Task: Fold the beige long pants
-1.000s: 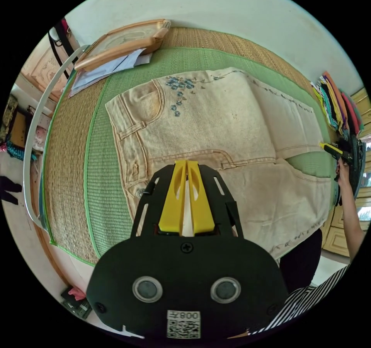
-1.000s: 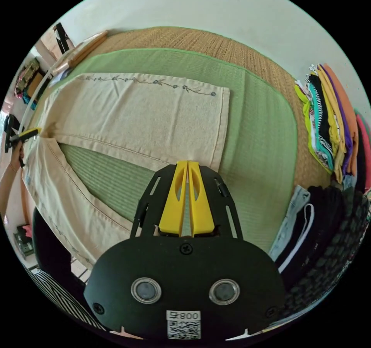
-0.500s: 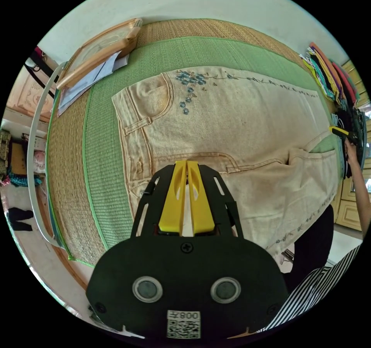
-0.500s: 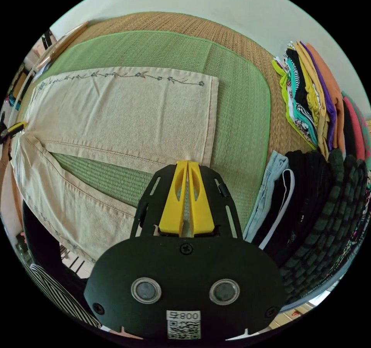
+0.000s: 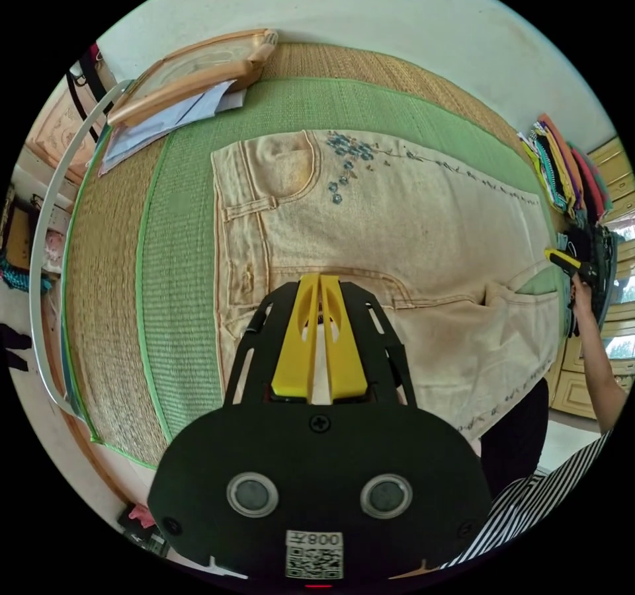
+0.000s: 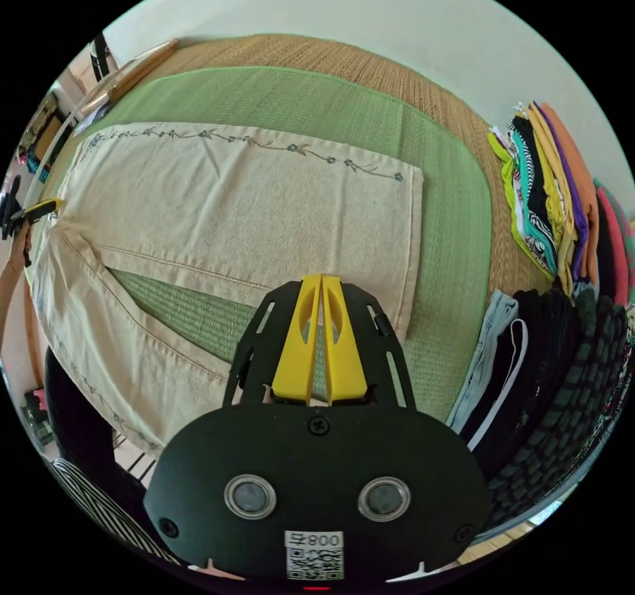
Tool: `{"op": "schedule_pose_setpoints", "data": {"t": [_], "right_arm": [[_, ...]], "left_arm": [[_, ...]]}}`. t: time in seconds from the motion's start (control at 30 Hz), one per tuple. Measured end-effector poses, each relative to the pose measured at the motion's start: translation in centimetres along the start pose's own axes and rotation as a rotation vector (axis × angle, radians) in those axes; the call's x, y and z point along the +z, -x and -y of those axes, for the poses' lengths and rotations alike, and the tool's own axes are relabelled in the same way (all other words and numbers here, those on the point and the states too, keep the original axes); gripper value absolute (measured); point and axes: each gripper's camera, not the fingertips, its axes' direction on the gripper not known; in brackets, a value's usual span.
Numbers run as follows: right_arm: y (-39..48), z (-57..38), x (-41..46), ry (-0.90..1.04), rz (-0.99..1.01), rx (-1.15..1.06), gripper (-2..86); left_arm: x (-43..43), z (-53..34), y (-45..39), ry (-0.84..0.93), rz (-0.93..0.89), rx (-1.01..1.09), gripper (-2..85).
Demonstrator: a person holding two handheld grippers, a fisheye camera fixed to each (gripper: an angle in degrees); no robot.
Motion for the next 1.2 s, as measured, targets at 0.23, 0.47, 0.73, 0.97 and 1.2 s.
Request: {"op": "schedule_pose_setpoints", "data": {"t": [0.23, 0.47, 0.73, 0.97, 1.2], "right_arm": [[-3.1, -1.4, -1.1, 0.004, 0.106, 0.078, 0.0], [-2.9, -12.3, -4.8, -0.069, 0.207, 0.214, 0.0], [-4.0, -15.7, -2.2, -0.007, 0.23, 0.316, 0.0], [-3.9, -13.9, -2.9, 0.008, 0.202, 0.293, 0.0], [-1.6, -12.6, -3.9, 0.017, 0.156, 0.282, 0.1]], "left_arm": [[0.9, -0.3, 1.1, 0.011, 0.039, -0.001, 0.1], [0.8, -5.6, -1.3, -0.054, -0.166, 0.105, 0.1], [6.1, -8.7, 0.1, 0.025, -0.19, 0.01, 0.1], [8.6, -8.7, -1.5, 0.053, -0.13, 0.067, 0.1], [11.2, -9.2, -1.0, 0.046, -0.176, 0.035, 0.1]]}}
